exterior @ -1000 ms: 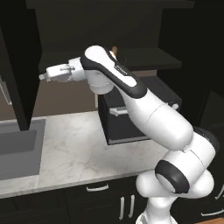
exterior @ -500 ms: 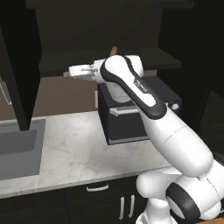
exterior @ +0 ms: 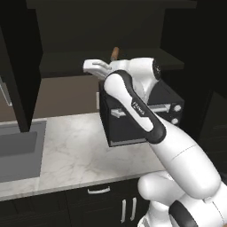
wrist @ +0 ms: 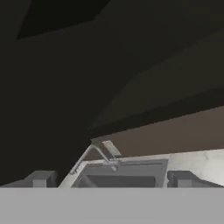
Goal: Open the cabinet, retrieve the rolling pin, and place it next to the meat on the cutting board to prepare for tenderizing.
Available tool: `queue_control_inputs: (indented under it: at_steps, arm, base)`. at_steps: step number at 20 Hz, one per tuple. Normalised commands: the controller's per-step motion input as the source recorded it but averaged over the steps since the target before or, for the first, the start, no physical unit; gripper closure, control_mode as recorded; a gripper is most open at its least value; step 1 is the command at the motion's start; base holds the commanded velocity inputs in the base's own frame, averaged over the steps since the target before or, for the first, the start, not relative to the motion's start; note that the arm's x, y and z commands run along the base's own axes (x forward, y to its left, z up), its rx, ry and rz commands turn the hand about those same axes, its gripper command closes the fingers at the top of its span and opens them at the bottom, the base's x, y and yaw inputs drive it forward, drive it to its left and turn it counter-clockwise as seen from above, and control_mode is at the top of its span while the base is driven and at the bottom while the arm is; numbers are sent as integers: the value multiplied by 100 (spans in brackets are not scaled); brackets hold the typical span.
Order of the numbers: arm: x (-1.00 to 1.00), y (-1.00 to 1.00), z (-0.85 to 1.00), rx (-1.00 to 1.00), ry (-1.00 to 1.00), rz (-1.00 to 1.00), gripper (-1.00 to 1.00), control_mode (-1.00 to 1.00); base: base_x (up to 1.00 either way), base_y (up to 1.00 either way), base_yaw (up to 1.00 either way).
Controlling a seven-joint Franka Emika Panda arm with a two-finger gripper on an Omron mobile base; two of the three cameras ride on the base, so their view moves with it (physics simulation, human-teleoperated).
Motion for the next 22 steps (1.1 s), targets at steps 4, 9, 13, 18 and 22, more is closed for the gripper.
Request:
queue_control_inputs:
  at_steps: [4,9,13,18,22]
  arm:
    - [19,-45,5,0,24,-47,-100,-100]
    - [37,-34,0,-3,18,-37,-100,-100]
    - [5,-19,-10,-6,4,-16,-100,-100]
    - [12,-17,-1,-8,1,-13,-100,-100]
    - [7,-15,6,-13,0,-9,-100,-100]
  base:
    - [0,0,0]
    - [0,0,0]
    - [0,0,0]
    - [0,0,0]
    - [0,0,0]
